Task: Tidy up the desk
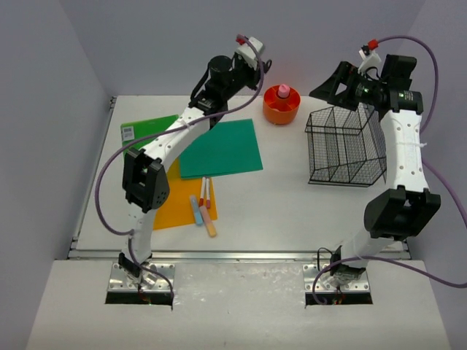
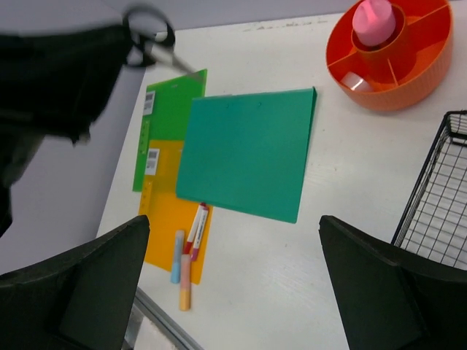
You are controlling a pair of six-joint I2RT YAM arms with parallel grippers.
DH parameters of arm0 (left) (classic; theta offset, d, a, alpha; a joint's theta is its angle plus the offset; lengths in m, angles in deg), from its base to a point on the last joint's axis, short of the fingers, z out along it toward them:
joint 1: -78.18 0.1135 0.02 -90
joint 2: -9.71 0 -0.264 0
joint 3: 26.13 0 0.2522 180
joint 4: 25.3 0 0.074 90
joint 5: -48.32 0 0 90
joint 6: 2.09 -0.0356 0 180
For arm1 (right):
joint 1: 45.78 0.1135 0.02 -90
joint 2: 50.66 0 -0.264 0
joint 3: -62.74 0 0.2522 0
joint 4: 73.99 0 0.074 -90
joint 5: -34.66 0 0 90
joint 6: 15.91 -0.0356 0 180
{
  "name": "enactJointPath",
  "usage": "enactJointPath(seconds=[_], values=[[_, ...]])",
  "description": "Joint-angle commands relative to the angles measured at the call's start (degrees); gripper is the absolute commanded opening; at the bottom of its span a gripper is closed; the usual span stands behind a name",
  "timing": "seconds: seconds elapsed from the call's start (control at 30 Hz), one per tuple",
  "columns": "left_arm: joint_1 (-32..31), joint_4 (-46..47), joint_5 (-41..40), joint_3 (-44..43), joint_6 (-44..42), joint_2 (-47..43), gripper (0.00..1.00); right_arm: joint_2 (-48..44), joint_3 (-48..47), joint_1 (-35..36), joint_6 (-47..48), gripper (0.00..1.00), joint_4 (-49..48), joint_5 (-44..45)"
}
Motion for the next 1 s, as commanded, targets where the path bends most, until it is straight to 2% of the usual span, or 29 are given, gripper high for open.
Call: enactJointPath(seconds=[0.0, 0.1, 0.17, 0.33, 0.6, 0.97], values=[[1.8, 16.9, -4.3, -13.6, 13.9, 12.1, 0.0, -2.1, 3.0, -0.1, 0.2, 0.99, -0.4, 1.2], [2.4, 24.1, -5.0, -18.5, 16.6, 19.3, 0.0, -3.6, 3.6, -0.4, 1.9, 0.99, 1.9, 2.8], [2.5, 23.5, -4.6, -22.4, 16.5, 22.9, 0.0, -4.4, 3.6, -0.6, 3.1, 0.99, 3.4, 3.9], [3.0, 29.2, -3.1, -18.9, 17.7, 25.3, 0.0, -5.8, 4.2, -0.9, 3.6, 0.99, 5.5, 5.5], [3.2, 31.3, -2.0, -21.2, 18.1, 30.6, 0.0, -6.1, 1.9, -0.9, 3.8, 0.99, 9.7, 7.0], [3.4, 34.0, -1.0, -23.5, 14.4, 37.0, 0.02, -5.8, 1.3, -0.9, 2.2, 0.99, 10.6, 6.6]])
